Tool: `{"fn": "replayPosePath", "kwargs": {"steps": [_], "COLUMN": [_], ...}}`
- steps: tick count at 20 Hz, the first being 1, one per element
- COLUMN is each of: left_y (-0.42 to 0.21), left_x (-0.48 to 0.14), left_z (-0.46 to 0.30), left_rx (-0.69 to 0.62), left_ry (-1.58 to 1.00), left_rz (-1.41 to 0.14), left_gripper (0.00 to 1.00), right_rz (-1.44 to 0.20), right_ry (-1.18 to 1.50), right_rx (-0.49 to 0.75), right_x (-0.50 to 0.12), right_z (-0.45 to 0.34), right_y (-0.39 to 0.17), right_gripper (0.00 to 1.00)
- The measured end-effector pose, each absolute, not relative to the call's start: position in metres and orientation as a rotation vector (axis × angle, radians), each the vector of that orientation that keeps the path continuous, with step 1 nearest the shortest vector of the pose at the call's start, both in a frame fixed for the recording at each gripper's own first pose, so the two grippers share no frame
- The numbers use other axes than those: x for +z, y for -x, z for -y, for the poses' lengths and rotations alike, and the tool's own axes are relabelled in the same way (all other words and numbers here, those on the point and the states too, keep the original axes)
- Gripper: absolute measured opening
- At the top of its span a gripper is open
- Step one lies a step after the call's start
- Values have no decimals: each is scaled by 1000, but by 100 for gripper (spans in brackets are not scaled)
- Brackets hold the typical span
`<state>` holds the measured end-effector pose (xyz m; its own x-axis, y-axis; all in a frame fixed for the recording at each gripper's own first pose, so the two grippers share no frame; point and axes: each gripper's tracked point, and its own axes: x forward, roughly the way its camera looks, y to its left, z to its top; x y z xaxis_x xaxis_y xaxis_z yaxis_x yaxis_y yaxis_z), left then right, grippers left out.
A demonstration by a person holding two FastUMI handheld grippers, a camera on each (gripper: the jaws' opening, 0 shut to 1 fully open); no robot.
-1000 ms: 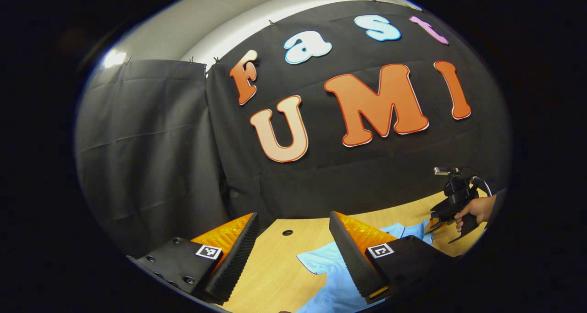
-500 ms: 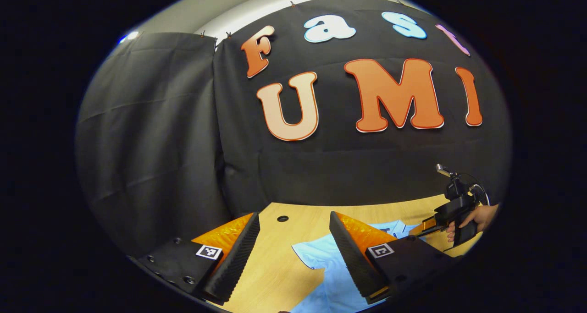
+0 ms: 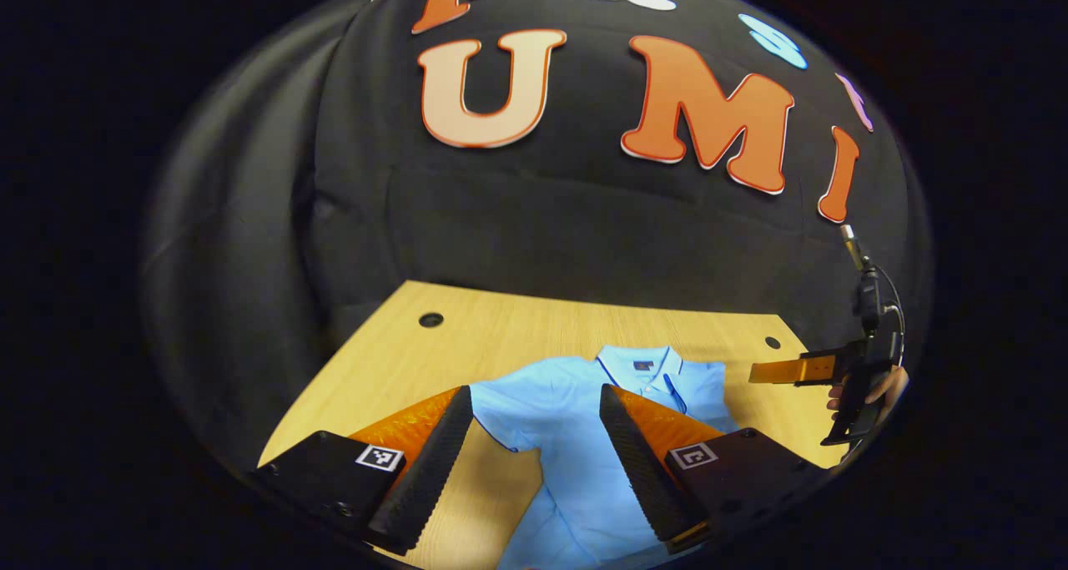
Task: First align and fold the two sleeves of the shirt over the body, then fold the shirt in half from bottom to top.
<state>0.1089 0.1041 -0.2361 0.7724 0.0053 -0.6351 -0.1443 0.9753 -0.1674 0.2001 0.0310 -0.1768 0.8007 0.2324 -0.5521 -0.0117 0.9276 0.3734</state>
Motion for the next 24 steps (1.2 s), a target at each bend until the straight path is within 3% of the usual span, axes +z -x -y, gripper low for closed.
{"fn": "replayPosePath", "kwargs": {"steps": [14, 18, 19, 20, 21, 22, 24], "left_y": [-173, -183, -183, -182, -179, -176, -173], "left_x": [-392, -430, -441, -450, -459, -468, -478], "left_z": [-125, -127, -129, -132, -136, -139, -133], "left_rx": [-22, 15, 25, 38, 60, 80, 98], "left_ry": [262, 276, 274, 267, 247, 240, 255], "left_rz": [-1118, -1228, -1258, -1287, -1321, -1353, -1400], "left_gripper": [99, 96, 91, 99, 94, 99, 92], "right_rz": [-523, -516, -521, -523, -524, -529, -544], "right_ry": [-364, -363, -355, -349, -347, -345, -345], "right_rx": [-172, -222, -232, -245, -257, -280, -297], "right_x": [-148, -139, -138, -138, -138, -141, -146], "right_z": [3, 17, 19, 23, 26, 31, 34], "right_y": [-97, -80, -77, -75, -73, -70, -65], "right_gripper": [99, 98, 98, 98, 99, 99, 98]}}
